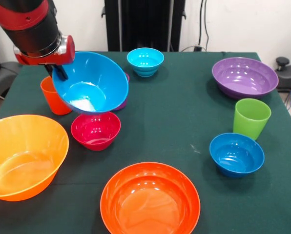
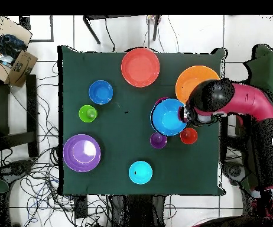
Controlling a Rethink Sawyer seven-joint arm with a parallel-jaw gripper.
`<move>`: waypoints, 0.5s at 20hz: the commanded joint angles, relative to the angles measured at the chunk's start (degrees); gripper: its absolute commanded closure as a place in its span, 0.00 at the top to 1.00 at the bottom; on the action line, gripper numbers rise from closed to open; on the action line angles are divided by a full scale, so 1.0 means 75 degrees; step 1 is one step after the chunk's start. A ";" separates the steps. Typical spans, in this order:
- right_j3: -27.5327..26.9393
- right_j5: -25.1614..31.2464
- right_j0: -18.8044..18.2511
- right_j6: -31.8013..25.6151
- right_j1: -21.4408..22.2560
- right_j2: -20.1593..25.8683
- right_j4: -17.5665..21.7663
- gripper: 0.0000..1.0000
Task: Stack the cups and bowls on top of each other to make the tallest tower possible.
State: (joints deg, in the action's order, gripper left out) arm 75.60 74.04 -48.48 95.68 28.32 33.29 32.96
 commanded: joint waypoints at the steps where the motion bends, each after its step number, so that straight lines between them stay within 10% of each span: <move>1: 0.1077 -0.1357 -0.0056 -0.1895 0.0079 0.0269 0.0637 0.00; 10: 0.1278 -0.2293 -0.0299 -0.1706 -0.0087 0.0475 0.0456 0.00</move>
State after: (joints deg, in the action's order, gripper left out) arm 81.29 63.18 -50.52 95.68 28.69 33.56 33.96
